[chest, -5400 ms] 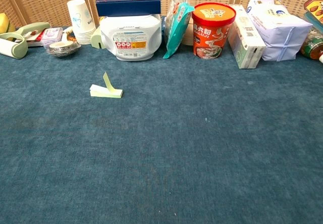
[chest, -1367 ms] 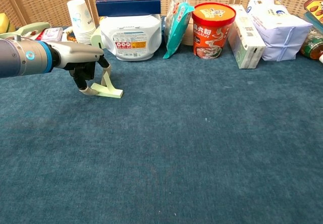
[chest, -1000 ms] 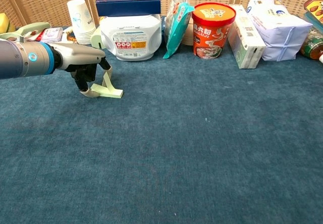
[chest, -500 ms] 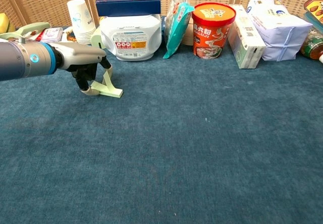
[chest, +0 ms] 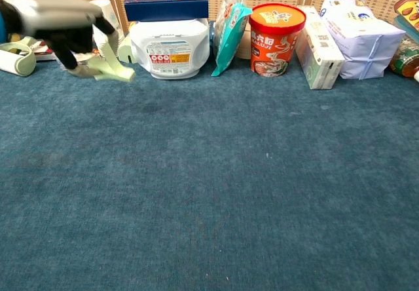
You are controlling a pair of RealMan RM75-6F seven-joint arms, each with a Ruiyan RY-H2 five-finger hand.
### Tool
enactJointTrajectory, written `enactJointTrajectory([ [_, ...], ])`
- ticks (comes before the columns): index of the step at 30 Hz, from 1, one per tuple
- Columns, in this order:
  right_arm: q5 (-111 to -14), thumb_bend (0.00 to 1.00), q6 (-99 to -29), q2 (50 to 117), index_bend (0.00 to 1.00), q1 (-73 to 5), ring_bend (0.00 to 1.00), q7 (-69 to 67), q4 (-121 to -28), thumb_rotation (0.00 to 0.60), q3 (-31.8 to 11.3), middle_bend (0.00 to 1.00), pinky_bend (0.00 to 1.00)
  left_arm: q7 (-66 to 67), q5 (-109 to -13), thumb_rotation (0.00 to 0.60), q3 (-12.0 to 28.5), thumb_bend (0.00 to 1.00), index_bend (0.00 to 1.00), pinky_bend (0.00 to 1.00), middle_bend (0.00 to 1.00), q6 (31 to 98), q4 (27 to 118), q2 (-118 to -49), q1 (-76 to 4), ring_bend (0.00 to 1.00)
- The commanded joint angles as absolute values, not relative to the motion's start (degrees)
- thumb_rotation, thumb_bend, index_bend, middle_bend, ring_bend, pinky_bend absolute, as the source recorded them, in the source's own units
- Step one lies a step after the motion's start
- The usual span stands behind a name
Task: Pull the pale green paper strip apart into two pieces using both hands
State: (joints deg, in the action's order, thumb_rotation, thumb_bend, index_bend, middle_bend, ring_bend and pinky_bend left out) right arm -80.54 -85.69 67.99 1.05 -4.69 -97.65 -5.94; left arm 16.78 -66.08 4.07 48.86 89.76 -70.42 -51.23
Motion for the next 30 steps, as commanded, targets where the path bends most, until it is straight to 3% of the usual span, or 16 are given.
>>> enactJointTrajectory([
  [1, -82.1, 0.46, -83.5, 68.0, 0.06, -0.6, 0.16, -9.2, -98.2, 0.600, -6.0, 0.22, 0.24, 13.1, -69.8, 0.600, 4.4, 0.39, 0.65, 1.00, 1.00, 49.2, 93.6, -65.5, -50.2, 1.00],
  [11, -84.8, 0.46, -77.4, 68.8, 0.09, -5.7, 0.20, -20.1, -98.0, 0.600, -6.6, 0.27, 0.27, 8.0, -74.9, 0.600, 4.5, 0.39, 0.65, 1.00, 1.00, 42.9, 98.3, -58.6, -52.0, 1.00],
  [17, -86.3, 0.46, -74.7, 69.9, 0.12, -8.7, 0.25, -24.6, -98.4, 0.600, -6.9, 0.31, 0.33, 7.8, -76.0, 0.600, 4.8, 0.39, 0.65, 1.00, 1.00, 40.3, 99.1, -58.3, -53.4, 1.00],
  [30, -88.6, 0.46, -68.7, 72.0, 0.14, -16.1, 0.28, -34.7, -100.2, 0.600, -7.9, 0.34, 0.34, 10.3, -77.1, 0.600, 5.7, 0.39, 0.66, 1.00, 1.00, 36.3, 99.7, -59.9, -57.0, 1.00],
])
